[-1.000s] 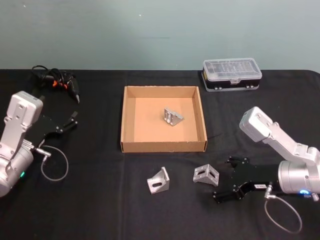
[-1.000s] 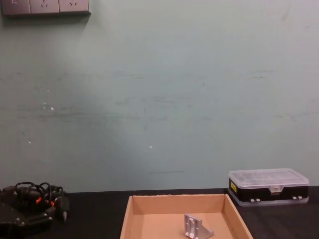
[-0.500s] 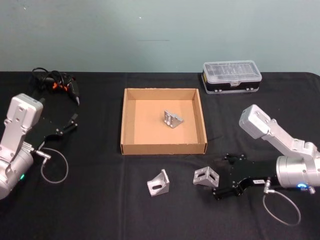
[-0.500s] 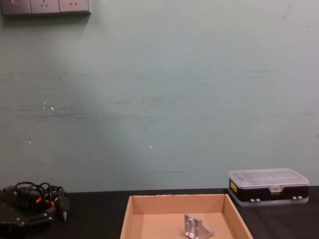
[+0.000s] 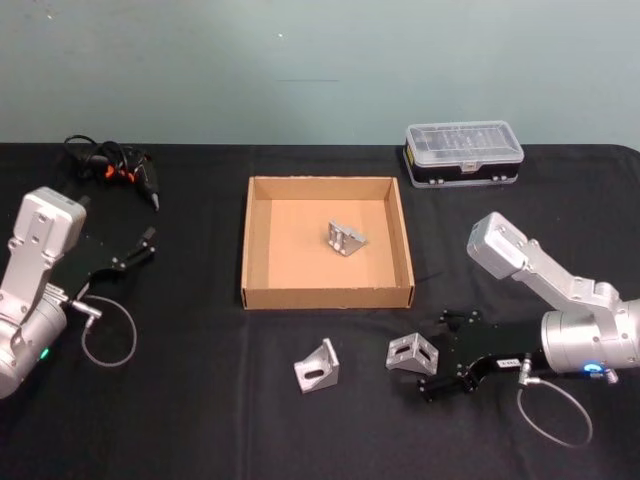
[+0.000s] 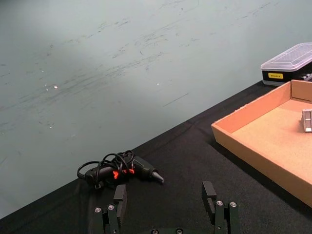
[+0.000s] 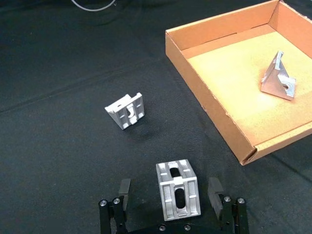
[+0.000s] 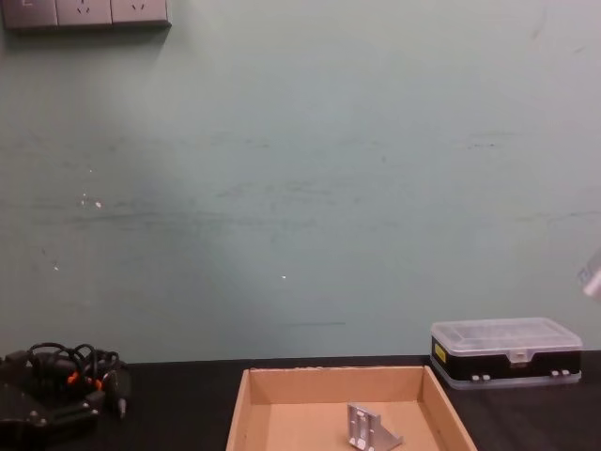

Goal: Use one hand to pick up the angle iron from the table and place it into the box.

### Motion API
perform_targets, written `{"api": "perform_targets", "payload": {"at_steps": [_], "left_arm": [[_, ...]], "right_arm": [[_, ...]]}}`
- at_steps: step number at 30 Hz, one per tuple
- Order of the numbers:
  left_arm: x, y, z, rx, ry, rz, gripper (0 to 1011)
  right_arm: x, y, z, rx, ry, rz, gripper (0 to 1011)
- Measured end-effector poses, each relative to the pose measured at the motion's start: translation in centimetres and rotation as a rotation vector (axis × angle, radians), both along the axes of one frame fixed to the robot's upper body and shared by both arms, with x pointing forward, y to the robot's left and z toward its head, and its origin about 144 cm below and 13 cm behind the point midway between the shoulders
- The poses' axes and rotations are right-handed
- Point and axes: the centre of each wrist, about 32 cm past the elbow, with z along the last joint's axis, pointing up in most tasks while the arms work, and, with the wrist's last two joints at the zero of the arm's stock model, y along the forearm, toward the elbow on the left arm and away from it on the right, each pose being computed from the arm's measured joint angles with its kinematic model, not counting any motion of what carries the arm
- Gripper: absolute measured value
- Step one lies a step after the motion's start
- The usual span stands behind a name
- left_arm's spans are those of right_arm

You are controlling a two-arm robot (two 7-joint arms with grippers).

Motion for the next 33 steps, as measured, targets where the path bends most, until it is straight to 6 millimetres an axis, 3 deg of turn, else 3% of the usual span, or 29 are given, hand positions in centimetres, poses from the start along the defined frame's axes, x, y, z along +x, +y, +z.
{"api": "perform_targets", "payload": {"at_steps": [19,24,33], "left_arm": [[0.0,0.0,0.0,0.0,0.0,0.0,1011],[0.0,0.0,0.0,0.0,0.0,0.0,1011],[0.0,0.0,0.0,0.0,0.0,0.0,1011]], "right_arm": [[0.21,0.23,-0.21,0.008,-0.004,0.004,997],[0.21,0.22,-0.19,0.008,-0.005,0.003,907],[0.19,0.19,-0.17,0.009,-0.005,0.002,628]]}}
